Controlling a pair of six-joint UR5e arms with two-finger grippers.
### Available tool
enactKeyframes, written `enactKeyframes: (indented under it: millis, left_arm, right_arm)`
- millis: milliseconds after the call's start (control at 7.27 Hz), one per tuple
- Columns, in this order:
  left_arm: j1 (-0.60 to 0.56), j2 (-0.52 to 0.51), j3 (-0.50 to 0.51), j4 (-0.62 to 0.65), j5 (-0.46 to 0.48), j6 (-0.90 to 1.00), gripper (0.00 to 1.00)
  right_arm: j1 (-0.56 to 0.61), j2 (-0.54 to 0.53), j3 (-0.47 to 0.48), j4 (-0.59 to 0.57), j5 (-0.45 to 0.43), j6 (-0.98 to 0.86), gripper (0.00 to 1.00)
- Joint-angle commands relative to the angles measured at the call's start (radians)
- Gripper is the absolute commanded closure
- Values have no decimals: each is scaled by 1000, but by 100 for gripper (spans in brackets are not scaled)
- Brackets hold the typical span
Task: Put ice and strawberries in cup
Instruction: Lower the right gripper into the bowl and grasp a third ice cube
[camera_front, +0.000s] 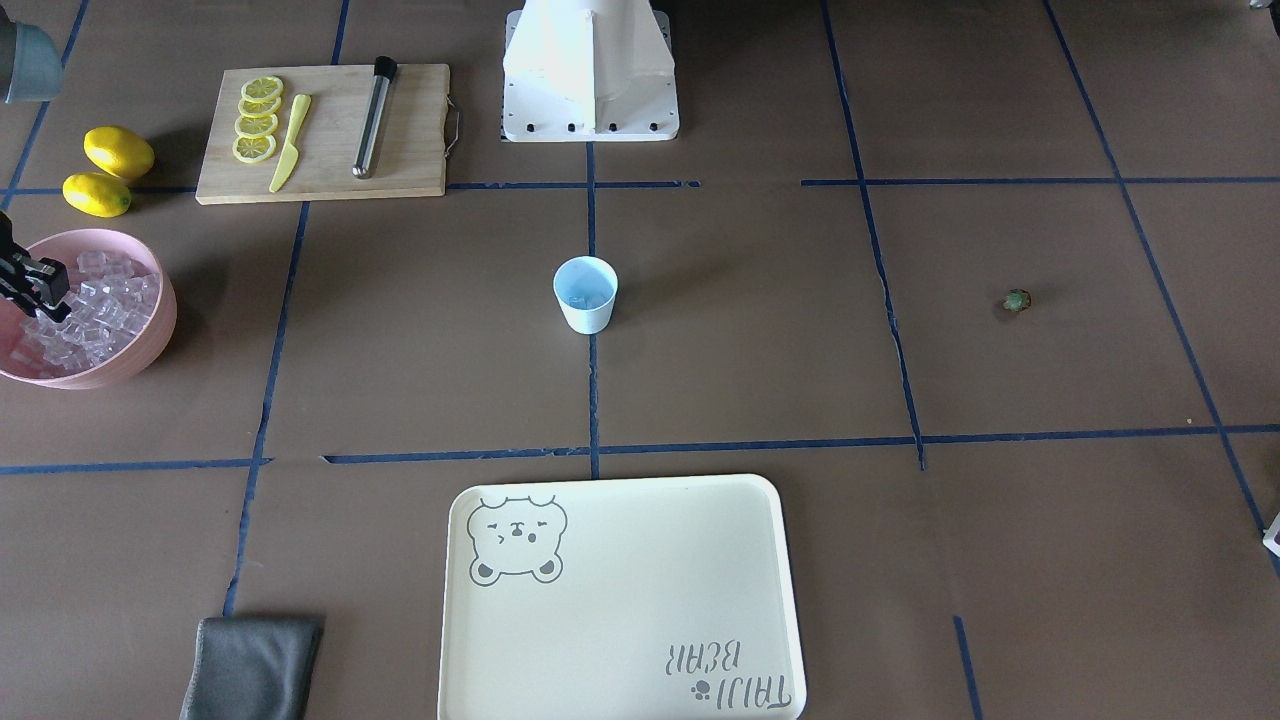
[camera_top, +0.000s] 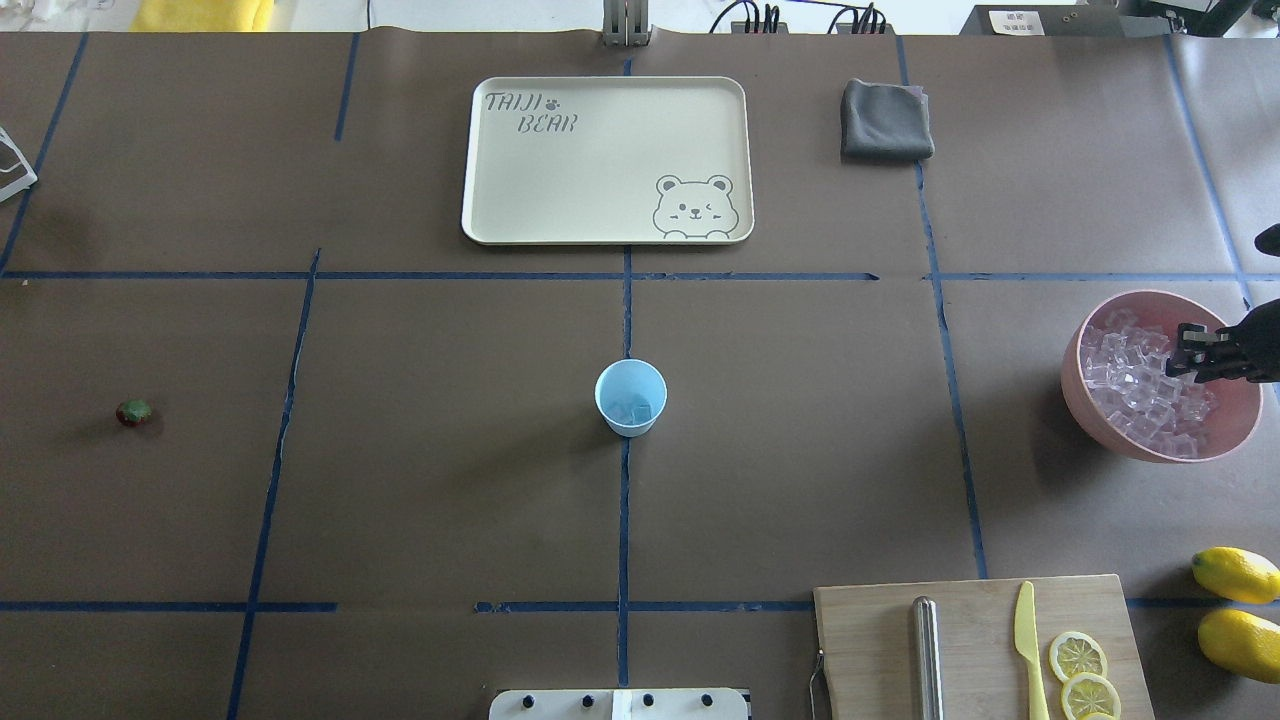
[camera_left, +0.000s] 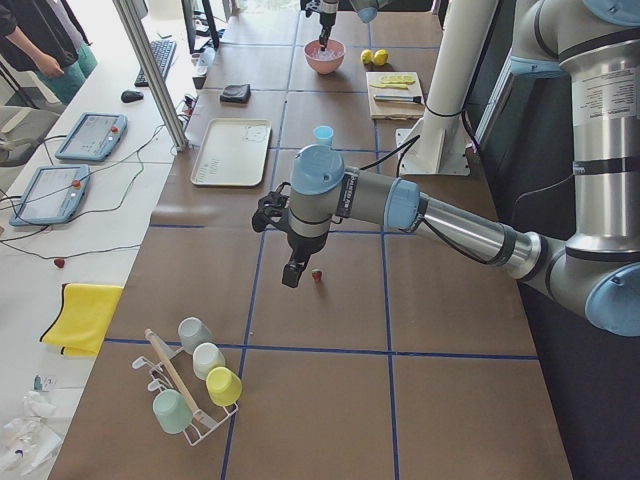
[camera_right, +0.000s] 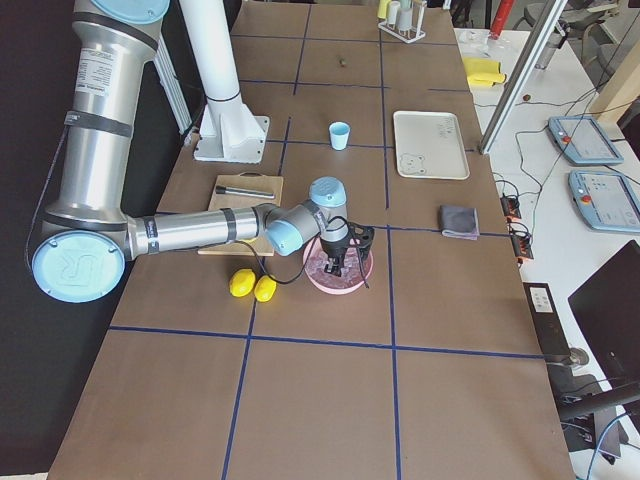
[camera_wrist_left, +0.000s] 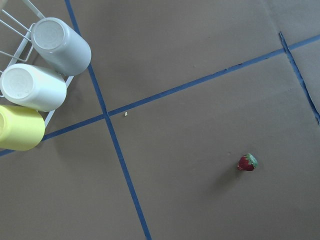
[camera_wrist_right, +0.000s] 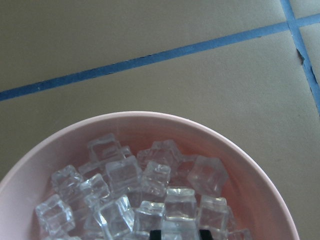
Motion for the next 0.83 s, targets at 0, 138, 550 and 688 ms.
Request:
enactKeyframes:
  millis: [0,138,550,688]
  left_arm:
    - [0,0,0,0,0,0,0]
    - [0,0,0,0,0,0,0]
    - [0,2,0,0,0,0,0]
    - [0,2,0,0,0,0,0]
  right_arm:
    - [9,0,44,-7,6,-7,100]
    - [45,-3,87,-14,9,-13,100]
    - [154,3,264,-226,15,-398,100]
    - [173,45,286,-302,31,-523,100]
